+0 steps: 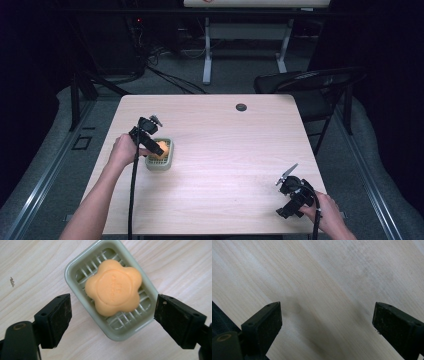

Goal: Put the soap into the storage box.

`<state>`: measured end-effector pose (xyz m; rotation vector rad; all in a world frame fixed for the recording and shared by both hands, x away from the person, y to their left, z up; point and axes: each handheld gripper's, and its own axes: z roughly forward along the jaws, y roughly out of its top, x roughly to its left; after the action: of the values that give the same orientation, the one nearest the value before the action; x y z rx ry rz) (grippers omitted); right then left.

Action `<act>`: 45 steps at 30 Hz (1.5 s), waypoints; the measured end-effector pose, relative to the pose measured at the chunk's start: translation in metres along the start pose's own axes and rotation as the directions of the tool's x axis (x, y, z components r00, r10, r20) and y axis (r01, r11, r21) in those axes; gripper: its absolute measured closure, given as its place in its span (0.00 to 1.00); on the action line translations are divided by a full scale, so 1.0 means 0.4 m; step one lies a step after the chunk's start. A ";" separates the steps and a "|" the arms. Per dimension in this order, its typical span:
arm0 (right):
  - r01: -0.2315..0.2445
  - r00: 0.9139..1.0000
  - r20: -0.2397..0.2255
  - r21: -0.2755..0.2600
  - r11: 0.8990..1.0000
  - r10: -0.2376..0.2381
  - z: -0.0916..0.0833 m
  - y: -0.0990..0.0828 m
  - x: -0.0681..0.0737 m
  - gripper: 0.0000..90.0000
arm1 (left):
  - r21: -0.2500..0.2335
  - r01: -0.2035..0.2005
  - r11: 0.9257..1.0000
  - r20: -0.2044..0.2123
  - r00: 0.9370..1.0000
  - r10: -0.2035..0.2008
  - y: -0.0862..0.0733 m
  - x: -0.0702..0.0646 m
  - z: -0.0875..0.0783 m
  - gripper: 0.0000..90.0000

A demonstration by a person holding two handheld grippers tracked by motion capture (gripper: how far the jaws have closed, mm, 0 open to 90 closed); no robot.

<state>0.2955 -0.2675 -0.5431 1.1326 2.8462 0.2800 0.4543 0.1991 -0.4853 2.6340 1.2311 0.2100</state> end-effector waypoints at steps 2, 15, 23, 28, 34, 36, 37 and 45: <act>0.003 1.000 0.008 0.000 1.000 -0.003 -0.002 0.000 0.001 0.09 | -0.008 -0.005 1.000 -0.005 1.000 0.005 -0.009 -0.005 -0.015 0.15; -0.005 1.000 0.005 0.002 1.000 0.005 -0.001 -0.001 -0.001 0.09 | -0.016 -0.041 0.999 -0.025 0.999 0.041 -0.106 -0.055 -0.104 0.05; -0.007 1.000 0.006 -0.003 1.000 0.007 -0.001 -0.003 -0.001 0.09 | -0.037 -0.044 0.998 -0.016 0.999 0.043 -0.183 -0.099 -0.130 0.01; -0.007 1.000 0.007 -0.002 1.000 0.007 -0.001 -0.004 -0.001 0.09 | -0.016 -0.056 0.998 -0.006 0.998 0.056 -0.230 -0.127 -0.119 0.00; -0.010 1.000 0.007 -0.004 1.000 0.010 0.001 -0.005 0.001 0.09 | 0.021 -0.052 0.998 0.011 0.999 0.052 -0.289 -0.158 -0.090 0.00; -0.010 1.000 0.009 -0.002 1.000 0.010 0.000 -0.005 0.000 0.09 | 0.039 -0.054 0.998 0.016 0.998 0.054 -0.302 -0.164 -0.080 0.00; -0.012 1.000 0.010 0.003 1.000 0.012 0.000 -0.004 0.000 0.09 | 0.047 -0.051 0.998 0.020 0.999 0.050 -0.313 -0.169 -0.072 0.00; -0.002 1.000 0.014 -0.006 1.000 0.002 0.002 -0.005 0.001 0.09 | 0.067 -0.052 0.996 0.027 0.998 0.050 -0.375 -0.196 -0.019 0.00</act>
<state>0.2939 -0.2686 -0.5442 1.1317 2.8310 0.2791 0.2921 0.2333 -0.5201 2.7195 1.1840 0.1461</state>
